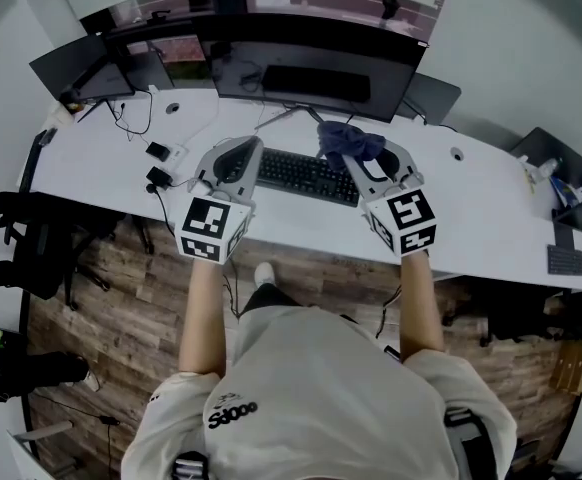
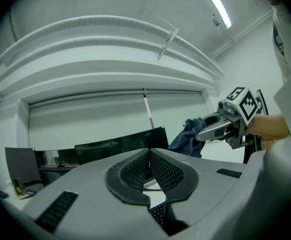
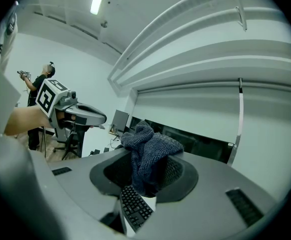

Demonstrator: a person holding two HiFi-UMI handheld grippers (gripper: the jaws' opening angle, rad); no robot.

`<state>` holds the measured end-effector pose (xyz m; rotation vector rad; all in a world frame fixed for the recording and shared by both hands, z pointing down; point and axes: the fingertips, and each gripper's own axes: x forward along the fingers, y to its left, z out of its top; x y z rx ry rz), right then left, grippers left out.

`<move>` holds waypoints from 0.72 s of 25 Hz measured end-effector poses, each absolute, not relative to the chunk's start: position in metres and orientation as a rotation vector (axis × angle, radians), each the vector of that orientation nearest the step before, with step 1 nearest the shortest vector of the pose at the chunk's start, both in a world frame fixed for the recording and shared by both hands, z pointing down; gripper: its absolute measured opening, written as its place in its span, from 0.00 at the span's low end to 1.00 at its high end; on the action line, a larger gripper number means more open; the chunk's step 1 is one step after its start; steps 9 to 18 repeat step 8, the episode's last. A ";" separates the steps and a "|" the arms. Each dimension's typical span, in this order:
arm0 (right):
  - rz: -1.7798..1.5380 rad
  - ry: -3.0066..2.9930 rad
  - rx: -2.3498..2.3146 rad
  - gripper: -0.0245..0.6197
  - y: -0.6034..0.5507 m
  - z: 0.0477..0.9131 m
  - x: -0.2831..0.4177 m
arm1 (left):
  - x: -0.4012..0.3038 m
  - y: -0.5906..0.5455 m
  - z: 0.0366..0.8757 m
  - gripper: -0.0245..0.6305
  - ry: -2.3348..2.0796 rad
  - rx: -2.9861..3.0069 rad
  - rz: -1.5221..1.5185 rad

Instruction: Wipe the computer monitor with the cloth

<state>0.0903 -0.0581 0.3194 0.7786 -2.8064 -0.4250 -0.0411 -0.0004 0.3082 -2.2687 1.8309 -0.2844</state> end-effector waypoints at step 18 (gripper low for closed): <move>-0.427 -2.815 0.781 0.20 -0.061 0.318 0.100 | -0.033 -0.005 0.306 0.07 1.827 -2.273 -0.283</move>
